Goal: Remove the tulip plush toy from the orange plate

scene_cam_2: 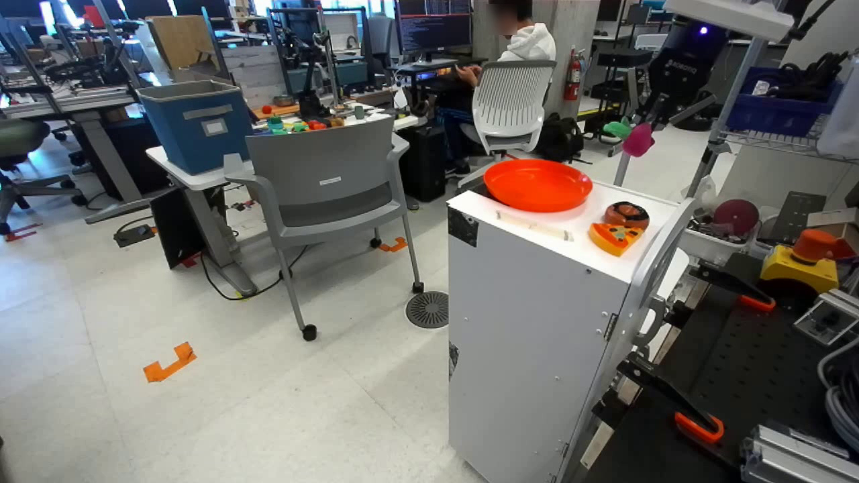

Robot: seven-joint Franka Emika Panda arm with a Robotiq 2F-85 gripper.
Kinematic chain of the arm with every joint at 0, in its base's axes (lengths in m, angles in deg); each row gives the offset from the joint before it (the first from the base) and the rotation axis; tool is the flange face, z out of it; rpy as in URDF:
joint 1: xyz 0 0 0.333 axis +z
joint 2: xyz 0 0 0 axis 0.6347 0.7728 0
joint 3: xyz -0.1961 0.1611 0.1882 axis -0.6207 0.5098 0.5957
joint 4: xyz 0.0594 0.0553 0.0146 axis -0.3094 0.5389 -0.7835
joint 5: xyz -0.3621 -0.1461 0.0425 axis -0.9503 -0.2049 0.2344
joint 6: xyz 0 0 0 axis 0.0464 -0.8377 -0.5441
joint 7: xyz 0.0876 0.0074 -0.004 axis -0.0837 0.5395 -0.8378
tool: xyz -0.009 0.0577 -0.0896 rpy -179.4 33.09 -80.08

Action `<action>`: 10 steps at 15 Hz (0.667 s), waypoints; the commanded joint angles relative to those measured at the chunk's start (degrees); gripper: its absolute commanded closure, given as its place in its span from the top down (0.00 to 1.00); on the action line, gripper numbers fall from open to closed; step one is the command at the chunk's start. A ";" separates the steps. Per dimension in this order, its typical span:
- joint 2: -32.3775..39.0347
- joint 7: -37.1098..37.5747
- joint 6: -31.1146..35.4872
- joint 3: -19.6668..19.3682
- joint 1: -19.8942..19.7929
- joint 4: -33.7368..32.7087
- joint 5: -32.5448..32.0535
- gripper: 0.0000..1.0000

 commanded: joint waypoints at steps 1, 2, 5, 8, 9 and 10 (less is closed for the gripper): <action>-2.95 2.22 -1.85 -0.57 0.00 1.67 -0.70 0.03; -3.04 2.40 -1.96 -0.59 -0.03 1.68 -0.65 0.03; -3.29 2.84 -2.47 -0.67 -0.09 1.62 -0.66 0.03; -3.40 3.11 -2.76 -0.78 -0.15 1.75 -0.42 0.03; -3.33 3.16 -2.77 -0.82 -0.17 1.70 -0.35 0.03; -3.32 3.23 -2.86 -0.86 -0.18 1.69 -0.34 0.03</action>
